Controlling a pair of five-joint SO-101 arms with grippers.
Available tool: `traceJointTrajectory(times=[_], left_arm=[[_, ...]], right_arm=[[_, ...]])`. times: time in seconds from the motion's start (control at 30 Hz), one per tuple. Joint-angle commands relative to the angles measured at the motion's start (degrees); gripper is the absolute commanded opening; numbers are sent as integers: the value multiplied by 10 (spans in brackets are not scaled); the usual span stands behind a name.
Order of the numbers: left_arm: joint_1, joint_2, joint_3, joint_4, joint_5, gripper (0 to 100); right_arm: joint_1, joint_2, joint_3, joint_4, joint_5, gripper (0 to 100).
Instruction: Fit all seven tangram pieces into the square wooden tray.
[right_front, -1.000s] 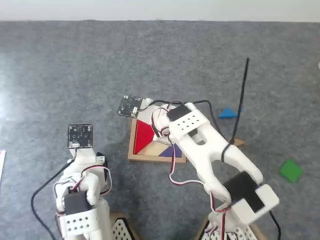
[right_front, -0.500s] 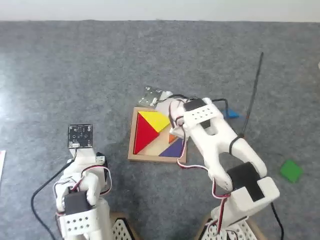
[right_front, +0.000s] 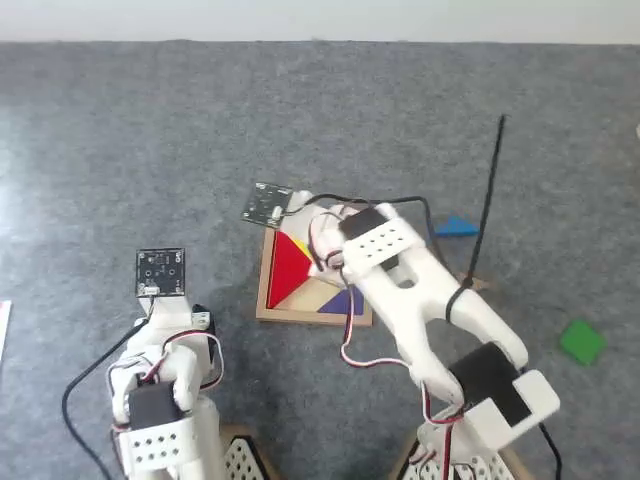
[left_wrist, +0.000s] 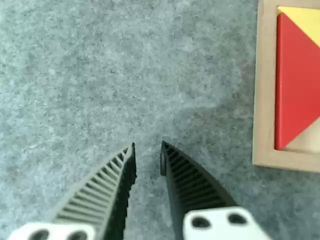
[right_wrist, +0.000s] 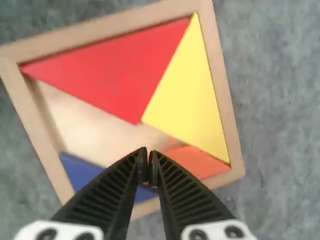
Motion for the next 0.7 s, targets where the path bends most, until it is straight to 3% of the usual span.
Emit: traceJointTrajectory(times=[0.0, 0.33, 0.67], left_arm=[[1, -11, -7, 2, -1, 82], [1, -11, -7, 2, -1, 82], [1, -11, -7, 2, -1, 82]], right_arm=[[-5, 29, -6, -25, -25, 23], [76, 57, -10, 7, -24, 23], [37, -27, -47, 83, -28, 23]])
